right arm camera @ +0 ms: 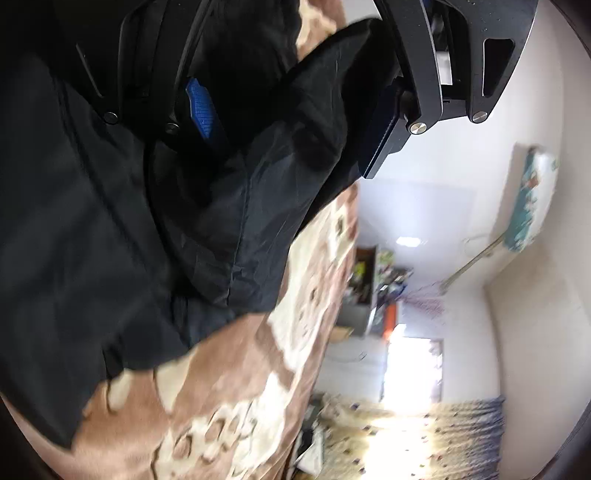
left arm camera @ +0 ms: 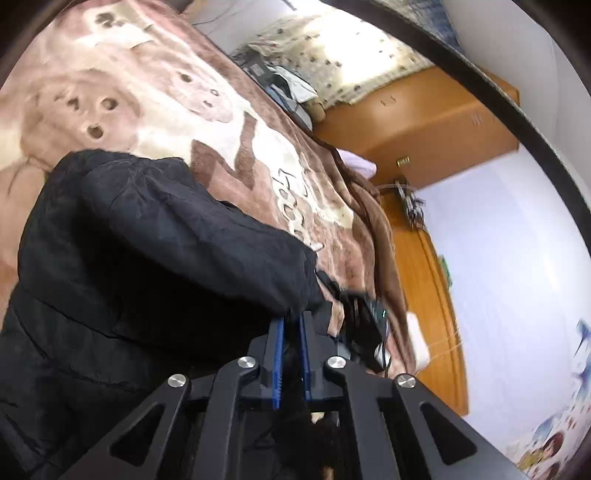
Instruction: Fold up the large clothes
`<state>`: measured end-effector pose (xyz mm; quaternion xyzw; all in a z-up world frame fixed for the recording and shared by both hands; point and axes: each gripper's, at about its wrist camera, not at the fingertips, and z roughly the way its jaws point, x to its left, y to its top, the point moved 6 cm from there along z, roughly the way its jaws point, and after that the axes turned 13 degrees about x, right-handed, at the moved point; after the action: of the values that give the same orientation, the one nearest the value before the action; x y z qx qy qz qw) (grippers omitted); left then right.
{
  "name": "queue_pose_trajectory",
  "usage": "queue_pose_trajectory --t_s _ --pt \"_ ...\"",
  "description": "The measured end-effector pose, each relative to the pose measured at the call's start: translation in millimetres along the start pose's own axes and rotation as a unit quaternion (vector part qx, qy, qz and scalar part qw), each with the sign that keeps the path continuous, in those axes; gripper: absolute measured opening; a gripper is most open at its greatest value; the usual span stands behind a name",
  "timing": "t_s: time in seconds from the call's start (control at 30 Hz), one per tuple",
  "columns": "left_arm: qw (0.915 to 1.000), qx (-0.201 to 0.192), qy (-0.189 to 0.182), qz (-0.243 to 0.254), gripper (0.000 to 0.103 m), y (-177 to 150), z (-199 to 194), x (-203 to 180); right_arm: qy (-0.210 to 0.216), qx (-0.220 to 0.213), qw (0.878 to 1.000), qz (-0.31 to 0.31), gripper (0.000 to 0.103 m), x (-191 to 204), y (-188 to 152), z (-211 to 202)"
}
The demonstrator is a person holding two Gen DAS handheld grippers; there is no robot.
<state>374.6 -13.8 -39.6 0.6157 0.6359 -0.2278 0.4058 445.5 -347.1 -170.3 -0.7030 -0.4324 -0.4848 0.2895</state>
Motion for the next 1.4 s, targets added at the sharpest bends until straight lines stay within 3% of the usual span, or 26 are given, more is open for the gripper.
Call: queue_pose_trajectory --t_s 0.03,0.1,0.13,0.17,0.3,0.47,0.5,0.53,0.6,0.67,0.8,0.83,0.87,0.9,0.93,0.97,1.03,1.07,1.13,1.2,1.27,1.33,1.4 --pt "1.0 0.001 0.005 0.005 0.0 -2 -1 0 -0.018 -0.019 1.0 -0.018 0.071 7 5 -3" --pt "0.9997 0.0 0.025 0.003 0.0 -3 -2 8 -0.116 -0.061 0.987 -0.098 0.065 27 11 -11" --pt "0.9997 0.0 0.026 -0.003 0.0 -4 8 8 -0.14 -0.066 0.98 -0.126 0.041 33 10 -14" --pt "0.9997 0.003 0.024 -0.007 0.0 -4 13 11 -0.178 -0.07 0.969 -0.154 0.004 39 9 -17" --pt "0.9985 0.003 0.053 -0.01 0.0 -12 17 29 -0.177 -0.046 0.97 -0.159 0.005 31 -6 -26" --pt "0.9977 0.002 0.062 -0.027 0.001 -9 18 42 -0.114 -0.036 0.984 -0.129 0.005 24 -49 -46" --pt "0.9971 0.001 0.072 -0.025 0.002 -9 18 45 -0.118 -0.03 0.986 -0.117 0.005 17 -58 -45" --pt "0.9963 -0.001 0.08 -0.031 0.005 -8 19 49 -0.133 -0.025 0.984 -0.113 0.005 13 -61 -41" --pt "0.9963 0.004 0.077 -0.038 0.017 -5 26 53 -0.21 -0.009 0.97 -0.124 0.005 -7 -63 -26" --pt "0.9947 -0.012 0.09 -0.048 0.028 2 26 59 -0.241 -0.013 0.961 -0.136 0.005 -12 -62 -22" --pt "0.9902 -0.007 0.136 -0.032 0.034 16 31 63 -0.257 -0.019 0.954 -0.154 0.007 -4 -61 -21" --pt "0.9882 -0.013 0.151 -0.021 0.034 21 30 61 -0.274 -0.008 0.947 -0.167 0.01 -1 -63 -20" --pt "0.9856 -0.011 0.168 -0.003 0.038 25 31 59 -0.314 -0.014 0.931 -0.188 0.018 7 -65 -23" --pt "0.9826 0.002 0.185 0.021 0.044 31 36 56 -0.345 -0.025 0.914 -0.211 0.024 13 -69 -27" --pt "0.9769 0.029 0.206 0.046 0.057 34 44 54 -0.373 -0.034 0.895 -0.243 0.037 23 -74 -30" --pt "0.9731 0.041 0.219 0.057 0.058 35 47 53 -0.392 -0.043 0.878 -0.27 0.045 34 -78 -31" --pt "0.9669 0.036 0.239 0.081 0.058 41 51 50 -0.413 -0.073 0.848 -0.323 0.046 59 -87 -34" --pt "0.9639 0.041 0.248 0.089 0.058 43 54 50 -0.406 -0.075 0.843 -0.344 0.046 72 -90 -30" --pt "0.9465 0.043 0.292 0.132 0.058 49 64 45 -0.375 -0.058 0.85 -0.366 0.047 86 -89 -14" --pt "0.9382 0.021 0.315 0.142 0.058 54 68 44 -0.352 -0.029 0.856 -0.378 0.047 91 -85 15" --pt "0.9382 0.034 0.311 0.147 0.058 54 78 45 -0.348 0.007 0.854 -0.387 0.047 80 -82 41" --pt "0.9237 0.053 0.34 0.169 0.058 50 92 55 -0.372 0.038 0.847 -0.378 0.047 57 -79 61" --pt "0.9019 0.066 0.389 0.176 0.058 49 102 77 -0.38 0.057 0.84 -0.382 0.047 37 -85 71"
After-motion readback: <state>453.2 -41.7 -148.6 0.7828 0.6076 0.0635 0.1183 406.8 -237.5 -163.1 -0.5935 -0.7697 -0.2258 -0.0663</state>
